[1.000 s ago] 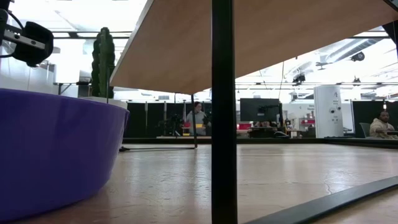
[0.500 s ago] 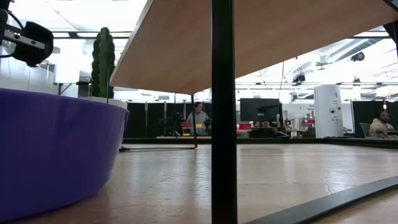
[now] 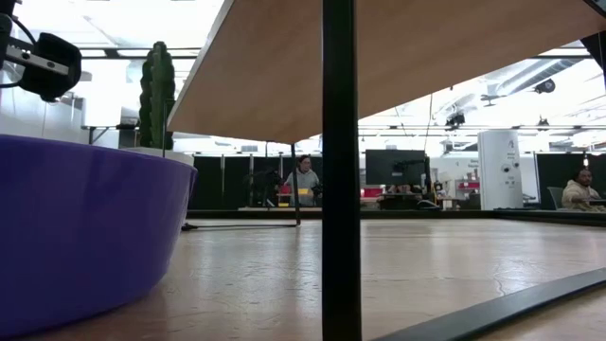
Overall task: Pick & Place Mini bowls
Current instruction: Stack the violet bowl on the violet bowls on the shelf
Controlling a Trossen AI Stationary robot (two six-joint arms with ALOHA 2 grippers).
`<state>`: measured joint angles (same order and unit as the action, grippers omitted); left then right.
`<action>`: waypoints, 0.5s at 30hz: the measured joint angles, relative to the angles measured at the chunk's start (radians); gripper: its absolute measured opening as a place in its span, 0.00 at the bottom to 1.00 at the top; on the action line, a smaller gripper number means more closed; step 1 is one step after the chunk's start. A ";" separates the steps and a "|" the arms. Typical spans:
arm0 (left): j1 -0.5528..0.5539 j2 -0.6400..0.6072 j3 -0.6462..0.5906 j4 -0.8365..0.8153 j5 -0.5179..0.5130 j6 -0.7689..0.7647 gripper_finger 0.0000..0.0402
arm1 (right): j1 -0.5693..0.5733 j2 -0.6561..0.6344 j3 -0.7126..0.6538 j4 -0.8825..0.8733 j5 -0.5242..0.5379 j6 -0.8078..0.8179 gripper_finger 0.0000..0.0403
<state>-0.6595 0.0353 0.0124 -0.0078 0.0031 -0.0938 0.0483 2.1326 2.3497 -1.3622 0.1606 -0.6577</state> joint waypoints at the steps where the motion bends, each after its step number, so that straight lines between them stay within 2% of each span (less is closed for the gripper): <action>1: 0.000 0.000 0.000 0.000 0.000 0.000 0.00 | 0.000 -0.007 0.000 0.000 0.004 0.004 0.17; 5: 0.000 0.000 0.000 0.000 0.000 0.000 0.00 | 0.000 -0.031 0.000 -0.008 0.004 0.068 0.17; 8: 0.000 0.000 0.000 0.000 0.000 0.000 0.00 | 0.000 -0.046 0.000 -0.034 -0.005 0.141 0.14; 11: 0.000 0.000 0.000 0.000 0.000 0.000 0.00 | -0.002 -0.082 -0.002 -0.056 -0.079 0.199 0.05; 15: 0.000 0.001 0.000 0.000 0.000 0.000 0.00 | -0.002 -0.145 -0.010 -0.042 -0.171 0.278 0.02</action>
<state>-0.6596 0.0360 0.0124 -0.0078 0.0032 -0.0938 0.0460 1.9879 2.3395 -1.4045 -0.0101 -0.3798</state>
